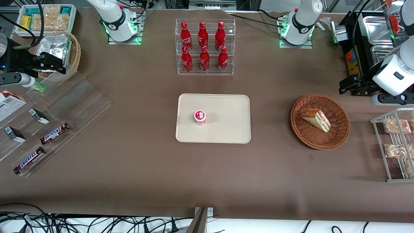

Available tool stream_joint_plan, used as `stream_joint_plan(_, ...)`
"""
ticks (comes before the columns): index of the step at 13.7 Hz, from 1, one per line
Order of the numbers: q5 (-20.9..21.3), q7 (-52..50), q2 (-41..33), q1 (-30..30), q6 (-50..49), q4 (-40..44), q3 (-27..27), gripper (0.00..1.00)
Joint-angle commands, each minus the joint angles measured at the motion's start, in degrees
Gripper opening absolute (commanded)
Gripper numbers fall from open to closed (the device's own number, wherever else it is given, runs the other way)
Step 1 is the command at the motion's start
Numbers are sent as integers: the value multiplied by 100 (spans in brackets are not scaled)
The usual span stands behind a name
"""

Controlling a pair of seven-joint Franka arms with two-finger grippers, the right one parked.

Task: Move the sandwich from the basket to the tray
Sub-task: 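Move the left gripper over the wicker basket toward the wrapped sandwich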

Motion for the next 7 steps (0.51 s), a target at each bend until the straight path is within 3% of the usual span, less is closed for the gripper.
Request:
stream_joint_plan(1,-165,110,33,-19,-131,151,39,100)
stream_joint_plan(5,-121,-83,94,-11,-157,99,65,100)
stream_joint_plan(7,-68,-714,182,51,-149,-41,65,100)
